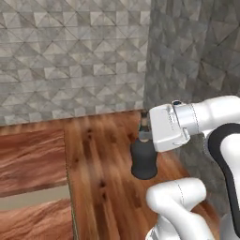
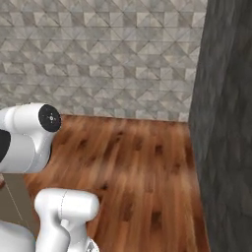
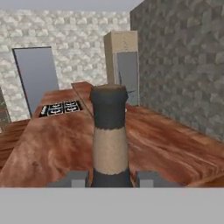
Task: Get the candle and the liquor from the cabinet and move them to the dining counter.
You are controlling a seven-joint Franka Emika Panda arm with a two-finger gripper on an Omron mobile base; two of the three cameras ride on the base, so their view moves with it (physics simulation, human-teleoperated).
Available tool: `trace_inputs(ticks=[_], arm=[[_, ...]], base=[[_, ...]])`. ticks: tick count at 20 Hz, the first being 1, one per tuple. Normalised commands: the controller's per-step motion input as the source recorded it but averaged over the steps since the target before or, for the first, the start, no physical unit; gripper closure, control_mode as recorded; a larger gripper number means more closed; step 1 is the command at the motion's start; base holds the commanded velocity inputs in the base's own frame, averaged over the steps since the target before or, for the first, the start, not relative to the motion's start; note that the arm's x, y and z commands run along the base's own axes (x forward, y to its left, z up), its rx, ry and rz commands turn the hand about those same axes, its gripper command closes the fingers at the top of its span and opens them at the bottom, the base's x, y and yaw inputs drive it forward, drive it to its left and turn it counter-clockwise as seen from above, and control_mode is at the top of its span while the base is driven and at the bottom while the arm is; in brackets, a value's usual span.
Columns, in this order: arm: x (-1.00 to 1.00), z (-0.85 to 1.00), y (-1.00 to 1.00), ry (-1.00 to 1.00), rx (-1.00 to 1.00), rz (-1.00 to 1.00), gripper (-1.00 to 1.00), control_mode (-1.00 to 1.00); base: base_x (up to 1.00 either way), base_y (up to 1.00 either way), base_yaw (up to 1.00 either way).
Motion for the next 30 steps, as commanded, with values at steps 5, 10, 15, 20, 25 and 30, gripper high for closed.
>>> trace_inputs(ticks=[5, 10, 15, 20, 25, 30], arm=[[0.0, 0.0, 0.0, 0.0, 0.0, 0.0, 1.0, 1.0], [0.0, 0.0, 0.0, 0.0, 0.0, 0.0, 1.0, 1.0], [0.0, 0.0, 0.0, 0.0, 0.0, 0.0, 1.0, 1.0], [0.0, 0.0, 0.0, 0.0, 0.0, 0.0, 1.0, 1.0], [0.0, 0.0, 0.0, 0.0, 0.0, 0.0, 1.0, 1.0], [0.0, 0.0, 0.0, 0.0, 0.0, 0.0, 1.0, 1.0]], base=[[0.01, -0.48, 0.56], [0.05, -0.51, 0.55], [0.15, -0.53, 0.54], [0.35, -0.51, 0.53], [0.45, -0.54, 0.49], [0.49, -0.57, 0.46]])
